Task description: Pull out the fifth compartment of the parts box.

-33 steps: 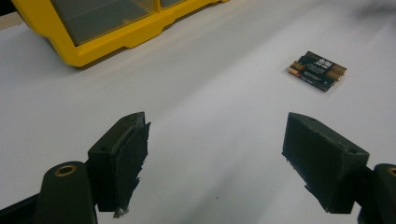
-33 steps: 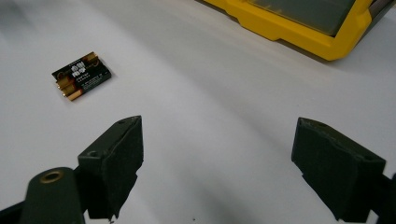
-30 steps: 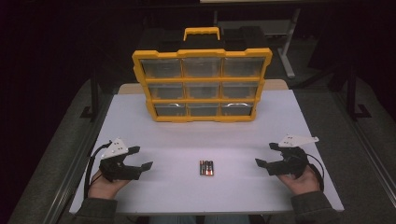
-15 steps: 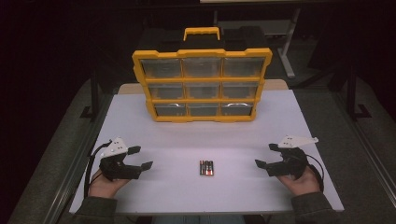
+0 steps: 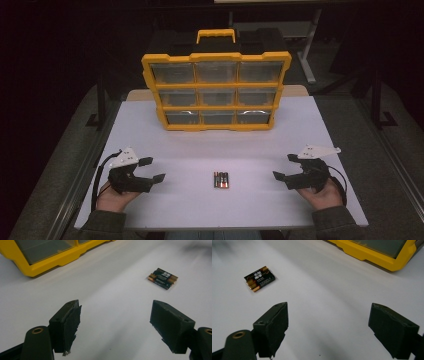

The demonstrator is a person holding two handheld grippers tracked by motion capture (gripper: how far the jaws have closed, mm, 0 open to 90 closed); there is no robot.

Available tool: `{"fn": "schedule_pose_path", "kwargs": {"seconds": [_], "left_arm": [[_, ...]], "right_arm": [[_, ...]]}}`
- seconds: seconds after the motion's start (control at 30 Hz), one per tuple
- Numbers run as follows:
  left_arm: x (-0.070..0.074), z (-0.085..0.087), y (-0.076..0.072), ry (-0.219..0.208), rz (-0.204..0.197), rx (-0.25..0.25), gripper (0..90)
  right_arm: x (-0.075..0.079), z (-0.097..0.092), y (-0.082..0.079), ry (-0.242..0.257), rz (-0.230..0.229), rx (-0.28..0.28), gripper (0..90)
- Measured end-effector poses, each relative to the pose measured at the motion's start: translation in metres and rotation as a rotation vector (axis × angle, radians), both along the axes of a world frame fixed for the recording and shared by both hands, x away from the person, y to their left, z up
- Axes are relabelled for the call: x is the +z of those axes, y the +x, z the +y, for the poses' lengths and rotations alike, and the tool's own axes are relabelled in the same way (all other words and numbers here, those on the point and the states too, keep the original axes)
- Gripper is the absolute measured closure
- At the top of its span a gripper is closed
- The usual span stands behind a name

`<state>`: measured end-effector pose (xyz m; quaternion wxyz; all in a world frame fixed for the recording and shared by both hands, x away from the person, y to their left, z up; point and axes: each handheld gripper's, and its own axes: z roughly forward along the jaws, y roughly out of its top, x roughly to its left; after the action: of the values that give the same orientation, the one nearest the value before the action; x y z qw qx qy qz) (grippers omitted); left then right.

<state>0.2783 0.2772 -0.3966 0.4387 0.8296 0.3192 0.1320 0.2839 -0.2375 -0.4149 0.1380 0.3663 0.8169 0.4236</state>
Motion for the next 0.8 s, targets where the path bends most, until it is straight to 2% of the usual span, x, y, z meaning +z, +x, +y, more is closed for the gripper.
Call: {"fn": "schedule_pose_path", "kwargs": {"seconds": [0.27,0.43,0.6,0.7,0.73,0.8], "left_arm": [[0.005,-0.005,0.004,-0.011,0.034,-0.018,26.1],[0.012,-0.009,0.008,0.010,0.025,-0.044,27.2],[0.016,-0.012,0.010,-0.002,0.027,-0.054,27.9],[0.018,-0.015,0.013,-0.044,0.036,-0.073,28.3],[0.019,-0.017,0.015,-0.088,0.048,-0.087,28.4],[0.022,-0.021,0.020,-0.130,0.055,-0.096,29.7]], "right_arm": [[0.003,-0.001,0.000,0.015,-0.013,-0.001,15.3],[0.003,-0.002,0.001,0.017,-0.006,0.000,15.4],[0.005,-0.001,0.000,0.015,-0.010,0.008,15.4],[0.006,-0.001,0.000,0.018,-0.009,0.008,15.4],[0.007,-0.001,0.000,0.020,-0.011,0.009,15.4],[0.008,0.000,-0.001,0.018,-0.015,0.013,15.7]]}}
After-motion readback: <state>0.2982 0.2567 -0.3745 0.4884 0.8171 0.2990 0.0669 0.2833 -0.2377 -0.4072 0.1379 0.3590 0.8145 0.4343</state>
